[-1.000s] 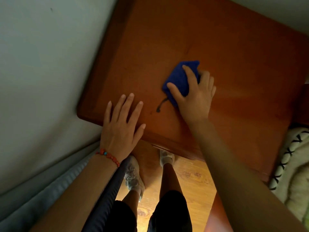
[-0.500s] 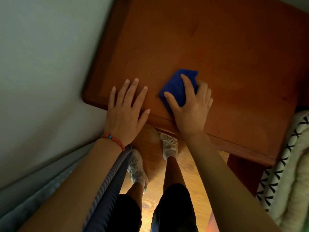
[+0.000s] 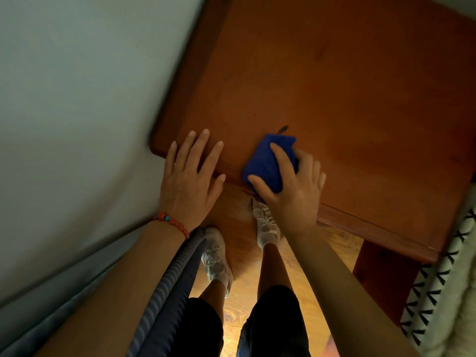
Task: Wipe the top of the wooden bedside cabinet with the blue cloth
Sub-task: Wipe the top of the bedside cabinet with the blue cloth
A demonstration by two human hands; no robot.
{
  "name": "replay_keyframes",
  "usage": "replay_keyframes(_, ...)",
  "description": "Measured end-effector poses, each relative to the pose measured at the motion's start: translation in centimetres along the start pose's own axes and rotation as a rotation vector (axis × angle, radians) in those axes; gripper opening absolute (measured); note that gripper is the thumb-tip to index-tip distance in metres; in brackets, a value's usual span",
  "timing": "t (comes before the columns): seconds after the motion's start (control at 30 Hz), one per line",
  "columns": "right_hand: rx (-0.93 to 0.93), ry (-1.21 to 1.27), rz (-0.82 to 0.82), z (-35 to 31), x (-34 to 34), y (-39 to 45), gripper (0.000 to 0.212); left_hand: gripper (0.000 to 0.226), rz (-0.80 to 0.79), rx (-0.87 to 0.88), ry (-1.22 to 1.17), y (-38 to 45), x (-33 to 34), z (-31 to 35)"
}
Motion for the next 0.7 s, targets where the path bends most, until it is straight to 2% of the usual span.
replay_keyframes(0.17,0.048,0.016,0.021,0.9,-0.6,-1.8,0.059,0.049,0.014,0.002,-0.001,0.0,0.0,0.1)
replay_keyframes(0.27,0.044,0.037,0.026,-0.1,-0.1,1.8,0.060,0.050,0.001,-0.026,-0.010,0.0,0.2,0.3)
replay_keyframes(0.43,0.139,0.025,0.091,0.3,0.3,8.7,0.062,0.050,0.003,-0.045,-0.019,1.1,0.1,0.8)
replay_keyframes(0.6,0.087,0.017,0.026,1.3,-0.7,3.0,0.062,0.051,-0.013,-0.077,-0.011,3.8,0.1,1.7)
replay_keyframes(0.7,-0.014,0.009,-0.010,2.0,-0.8,6.0,0.062,0.052,-0.044,-0.085,0.001,5.0,0.6,2.2)
Point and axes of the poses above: each hand's wrist, its own y-axis towards the middle knuckle, its own x-axis out of the palm, z = x × y, the point moved 5 cm from there along y, towards the middle knuckle, and after that the axes turned 2 degrees about -y, right-handed, at the moved point
